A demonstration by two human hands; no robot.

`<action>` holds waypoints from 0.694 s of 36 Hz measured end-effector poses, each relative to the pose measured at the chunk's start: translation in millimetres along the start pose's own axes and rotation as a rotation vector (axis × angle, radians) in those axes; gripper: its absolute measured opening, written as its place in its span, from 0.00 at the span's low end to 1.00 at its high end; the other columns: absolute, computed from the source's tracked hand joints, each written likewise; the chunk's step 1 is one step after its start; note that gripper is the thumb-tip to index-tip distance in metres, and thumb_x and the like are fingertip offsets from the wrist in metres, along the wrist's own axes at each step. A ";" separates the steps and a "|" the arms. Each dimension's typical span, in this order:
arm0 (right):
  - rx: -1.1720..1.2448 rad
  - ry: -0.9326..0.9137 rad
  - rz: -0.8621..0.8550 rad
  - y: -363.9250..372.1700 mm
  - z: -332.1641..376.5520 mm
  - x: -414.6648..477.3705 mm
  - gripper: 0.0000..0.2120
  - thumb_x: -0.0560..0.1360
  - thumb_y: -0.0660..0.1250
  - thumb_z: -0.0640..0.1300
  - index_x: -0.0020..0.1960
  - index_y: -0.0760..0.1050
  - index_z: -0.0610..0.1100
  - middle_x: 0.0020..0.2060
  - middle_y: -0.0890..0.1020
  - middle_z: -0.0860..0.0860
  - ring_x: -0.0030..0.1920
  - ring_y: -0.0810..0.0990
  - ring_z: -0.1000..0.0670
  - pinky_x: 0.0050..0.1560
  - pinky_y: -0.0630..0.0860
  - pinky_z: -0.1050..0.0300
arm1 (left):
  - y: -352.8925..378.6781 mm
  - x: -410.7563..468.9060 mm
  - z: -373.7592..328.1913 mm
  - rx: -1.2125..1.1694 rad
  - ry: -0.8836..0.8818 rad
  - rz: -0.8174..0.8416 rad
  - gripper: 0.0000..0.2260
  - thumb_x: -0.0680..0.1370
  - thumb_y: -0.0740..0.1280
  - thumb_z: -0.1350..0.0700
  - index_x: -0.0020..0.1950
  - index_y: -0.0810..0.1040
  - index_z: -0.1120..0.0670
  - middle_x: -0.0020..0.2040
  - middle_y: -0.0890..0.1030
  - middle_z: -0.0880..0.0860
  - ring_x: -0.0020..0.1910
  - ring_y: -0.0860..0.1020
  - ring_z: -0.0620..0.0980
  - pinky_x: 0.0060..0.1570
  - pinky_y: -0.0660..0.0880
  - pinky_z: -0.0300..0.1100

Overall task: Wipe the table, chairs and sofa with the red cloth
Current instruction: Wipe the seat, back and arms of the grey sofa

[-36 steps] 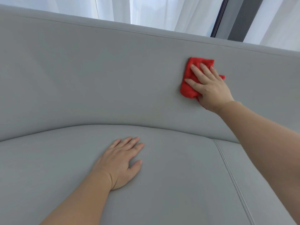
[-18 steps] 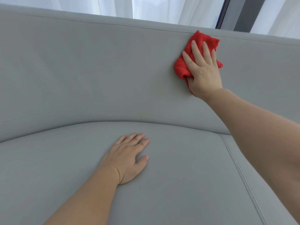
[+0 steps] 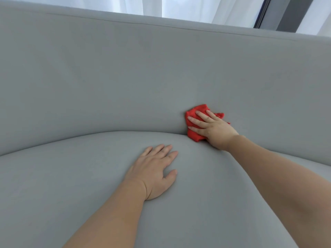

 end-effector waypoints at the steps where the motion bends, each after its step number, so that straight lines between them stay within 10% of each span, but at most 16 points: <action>1: 0.002 0.001 -0.008 -0.1 0.2 -0.2 0.31 0.61 0.78 0.37 0.64 0.78 0.49 0.69 0.73 0.47 0.68 0.72 0.38 0.67 0.58 0.36 | -0.5 0.0 0.4 -0.001 -0.002 -0.006 0.38 0.68 0.35 0.36 0.78 0.50 0.43 0.78 0.49 0.43 0.76 0.45 0.43 0.73 0.39 0.41; 10: -0.101 -0.110 -0.162 -27.0 -16.5 14.7 0.19 0.72 0.67 0.44 0.62 0.79 0.46 0.69 0.72 0.45 0.67 0.72 0.39 0.72 0.52 0.44 | 0.8 -0.1 1.3 -0.016 0.006 -0.013 0.36 0.70 0.37 0.36 0.77 0.51 0.43 0.78 0.49 0.44 0.76 0.46 0.43 0.74 0.40 0.43; 15: -0.100 -0.041 -0.222 -63.5 -41.3 35.2 0.24 0.68 0.73 0.40 0.65 0.77 0.45 0.71 0.70 0.43 0.69 0.70 0.38 0.72 0.54 0.43 | 2.0 -1.1 0.9 -0.009 0.006 -0.013 0.36 0.70 0.37 0.36 0.77 0.50 0.43 0.78 0.49 0.43 0.76 0.45 0.43 0.74 0.40 0.43; 25: -0.030 0.211 -0.271 -146.5 -91.5 79.8 0.26 0.74 0.54 0.48 0.69 0.72 0.43 0.74 0.64 0.39 0.72 0.62 0.32 0.72 0.55 0.35 | -1.2 -1.5 0.4 -0.024 0.000 0.002 0.31 0.74 0.43 0.39 0.78 0.50 0.44 0.78 0.48 0.44 0.76 0.45 0.44 0.74 0.40 0.44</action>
Point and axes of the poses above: each hand's wrist, its own x-axis towards the middle knuckle, its own y-axis out of the palm, z = x × y, the point moved 9 cm from there along x, towards the middle knuckle
